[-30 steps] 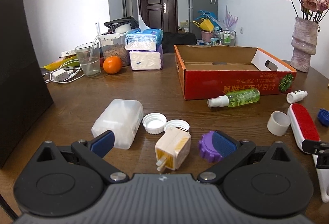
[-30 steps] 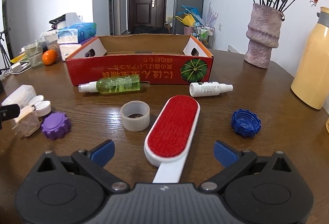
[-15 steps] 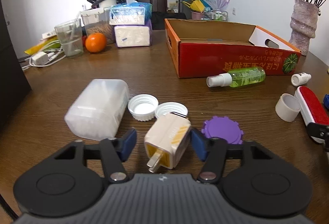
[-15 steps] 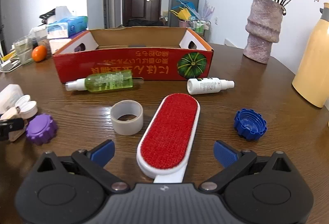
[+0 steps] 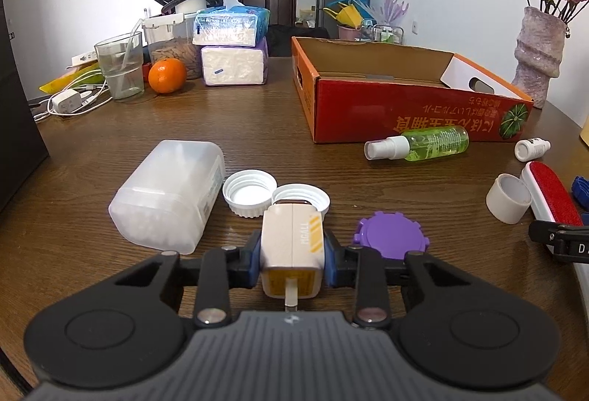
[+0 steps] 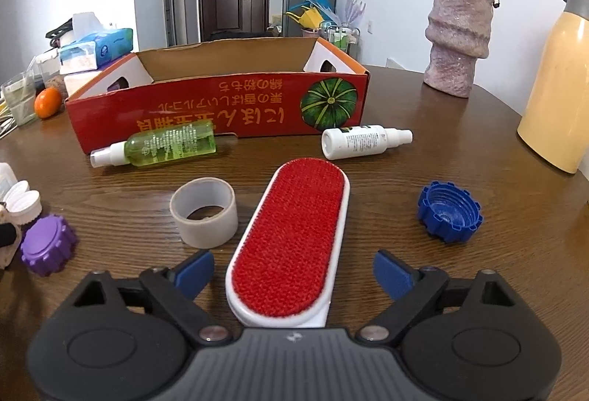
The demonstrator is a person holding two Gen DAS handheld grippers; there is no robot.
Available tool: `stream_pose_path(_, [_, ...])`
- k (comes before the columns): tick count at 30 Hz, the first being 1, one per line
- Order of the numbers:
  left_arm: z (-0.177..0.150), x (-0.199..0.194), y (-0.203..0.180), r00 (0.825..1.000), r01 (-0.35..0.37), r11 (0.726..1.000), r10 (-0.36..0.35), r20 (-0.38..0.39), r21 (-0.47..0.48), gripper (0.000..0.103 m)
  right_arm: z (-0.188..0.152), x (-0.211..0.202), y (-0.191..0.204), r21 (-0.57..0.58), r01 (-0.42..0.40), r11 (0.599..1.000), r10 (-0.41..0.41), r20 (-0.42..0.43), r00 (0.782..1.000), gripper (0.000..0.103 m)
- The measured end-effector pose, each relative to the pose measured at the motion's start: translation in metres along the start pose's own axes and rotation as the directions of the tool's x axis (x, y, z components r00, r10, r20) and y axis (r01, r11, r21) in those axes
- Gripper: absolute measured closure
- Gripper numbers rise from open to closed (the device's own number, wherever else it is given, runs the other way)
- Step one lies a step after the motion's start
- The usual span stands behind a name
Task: Organize rigid objects
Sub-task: 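Close the left tool on the beige block while the right tool grasps the red lint brush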
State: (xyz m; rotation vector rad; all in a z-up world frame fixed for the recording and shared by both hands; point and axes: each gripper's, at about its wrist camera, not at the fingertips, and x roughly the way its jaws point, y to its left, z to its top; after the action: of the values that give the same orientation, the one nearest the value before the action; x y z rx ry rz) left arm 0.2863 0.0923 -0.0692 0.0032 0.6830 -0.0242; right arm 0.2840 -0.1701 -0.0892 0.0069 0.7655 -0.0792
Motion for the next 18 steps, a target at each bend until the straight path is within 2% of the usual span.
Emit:
stream_pose_path(6, [0.001, -0.003, 0.0, 1.0, -0.01, 1.0, 0.01, 0.013, -0.015, 0.071, 0.0, 0.004, -0.004, 0.025, -0.009, 1.0, 0.009, -0.007, 1.0, 0.021])
stream_pose_path(10, [0.0, -0.006, -0.001, 1.0, -0.009, 1.0, 0.009, 0.023, -0.024, 0.071, -0.001, 0.002, -0.004, 0.017, -0.032, 0.999, 0.032, 0.009, 0.999, 0.041])
stream_pose_path(15, [-0.001, -0.009, -0.004, 0.999, -0.012, 1.0, 0.013, 0.032, -0.029, 0.071, -0.003, -0.001, -0.004, 0.014, -0.04, 0.999, 0.04, 0.021, 0.999, 0.042])
stream_pose_path(18, [-0.001, -0.011, -0.004, 0.999, -0.011, 0.999, 0.013, 0.04, -0.036, 0.071, -0.005, -0.004, -0.004, 0.009, -0.056, 0.998, 0.056, 0.034, 0.998, 0.047])
